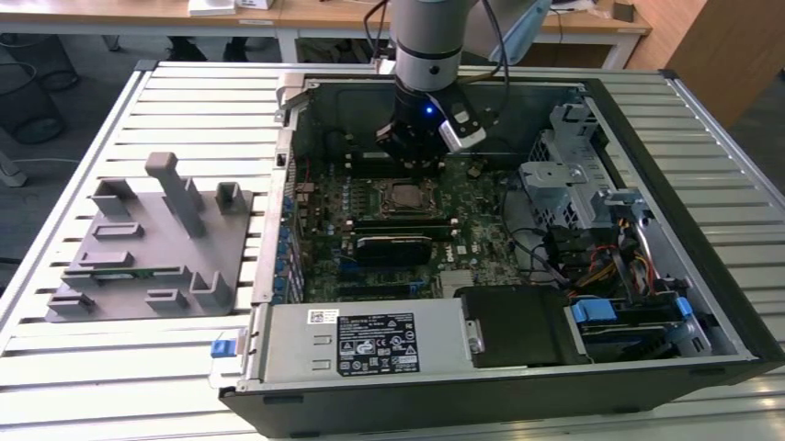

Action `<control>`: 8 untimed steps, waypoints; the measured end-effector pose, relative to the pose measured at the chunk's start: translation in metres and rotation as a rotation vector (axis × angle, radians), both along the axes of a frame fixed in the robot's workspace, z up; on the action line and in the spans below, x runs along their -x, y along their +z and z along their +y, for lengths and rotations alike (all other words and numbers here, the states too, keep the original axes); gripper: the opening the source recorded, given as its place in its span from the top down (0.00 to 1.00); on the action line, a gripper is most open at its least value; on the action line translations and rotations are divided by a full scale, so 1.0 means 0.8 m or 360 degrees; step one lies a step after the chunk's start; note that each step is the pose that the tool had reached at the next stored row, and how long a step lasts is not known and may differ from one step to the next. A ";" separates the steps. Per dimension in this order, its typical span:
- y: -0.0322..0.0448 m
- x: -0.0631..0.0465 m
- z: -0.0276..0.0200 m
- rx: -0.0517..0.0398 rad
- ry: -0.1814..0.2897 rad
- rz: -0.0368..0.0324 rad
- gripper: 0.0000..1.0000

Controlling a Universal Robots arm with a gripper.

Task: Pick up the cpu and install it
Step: 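Install the first cpu locking lever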

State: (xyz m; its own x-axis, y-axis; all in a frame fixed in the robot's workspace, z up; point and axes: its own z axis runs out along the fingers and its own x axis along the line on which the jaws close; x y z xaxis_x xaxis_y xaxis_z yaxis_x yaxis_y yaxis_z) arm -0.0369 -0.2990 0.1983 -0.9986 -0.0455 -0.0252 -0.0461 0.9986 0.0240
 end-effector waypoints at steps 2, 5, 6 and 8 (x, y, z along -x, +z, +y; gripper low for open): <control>-0.0008 0.000 0.0000 0.0011 0.0000 0.0000 0.89; -0.0015 0.000 0.0002 0.0018 0.0000 -0.0001 0.89; -0.0015 0.000 0.0002 0.0018 0.0000 0.0000 0.89; -0.0013 0.000 0.0002 0.0018 0.0000 0.0001 0.89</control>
State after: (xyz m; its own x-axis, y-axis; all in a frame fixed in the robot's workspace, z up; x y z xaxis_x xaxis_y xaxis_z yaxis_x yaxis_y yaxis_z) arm -0.0367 -0.2988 0.1972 -0.9987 -0.0458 -0.0240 -0.0461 0.9989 0.0126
